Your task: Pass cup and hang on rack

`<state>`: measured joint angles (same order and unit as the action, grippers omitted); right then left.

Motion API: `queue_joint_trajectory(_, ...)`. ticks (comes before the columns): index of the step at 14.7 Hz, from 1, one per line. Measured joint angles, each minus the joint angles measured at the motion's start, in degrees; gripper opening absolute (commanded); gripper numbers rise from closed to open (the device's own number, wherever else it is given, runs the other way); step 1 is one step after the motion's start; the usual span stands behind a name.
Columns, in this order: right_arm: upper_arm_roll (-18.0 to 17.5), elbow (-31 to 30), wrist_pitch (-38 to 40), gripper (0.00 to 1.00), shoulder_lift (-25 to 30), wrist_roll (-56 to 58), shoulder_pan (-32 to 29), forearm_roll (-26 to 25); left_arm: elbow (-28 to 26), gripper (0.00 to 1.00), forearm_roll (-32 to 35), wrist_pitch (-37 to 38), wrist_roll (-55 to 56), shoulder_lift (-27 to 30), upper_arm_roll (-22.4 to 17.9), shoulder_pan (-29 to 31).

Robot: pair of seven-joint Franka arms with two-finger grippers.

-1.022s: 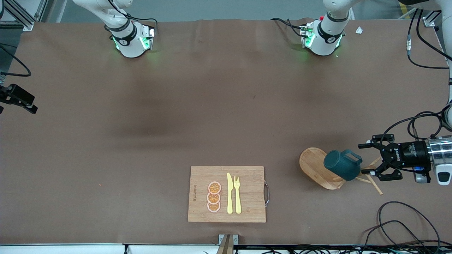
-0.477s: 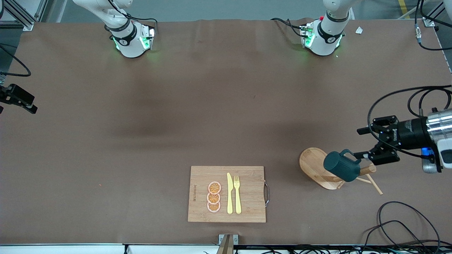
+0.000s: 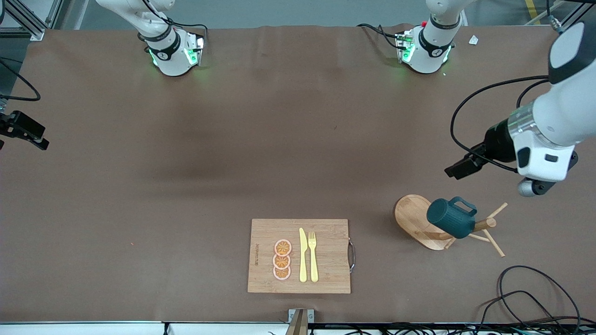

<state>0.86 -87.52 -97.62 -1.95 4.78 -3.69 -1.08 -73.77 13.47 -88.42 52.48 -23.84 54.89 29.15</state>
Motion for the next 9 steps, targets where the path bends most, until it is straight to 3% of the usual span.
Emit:
queue_joint_trajectory(5, 0.0, 0.0, 0.0, 1.00, 0.0, 0.0, 0.0, 0.0, 0.0, 1.00, 5.8, 0.6, -18.3, 1.8, -0.1, 0.9)
queue_joint_trajectory(9, 0.0, 0.0, 0.0, 1.00, 0.0, 0.0, 0.0, 0.0, 0.0, 1.00, 6.1, 0.6, -26.0, 1.9, -0.2, 1.7)
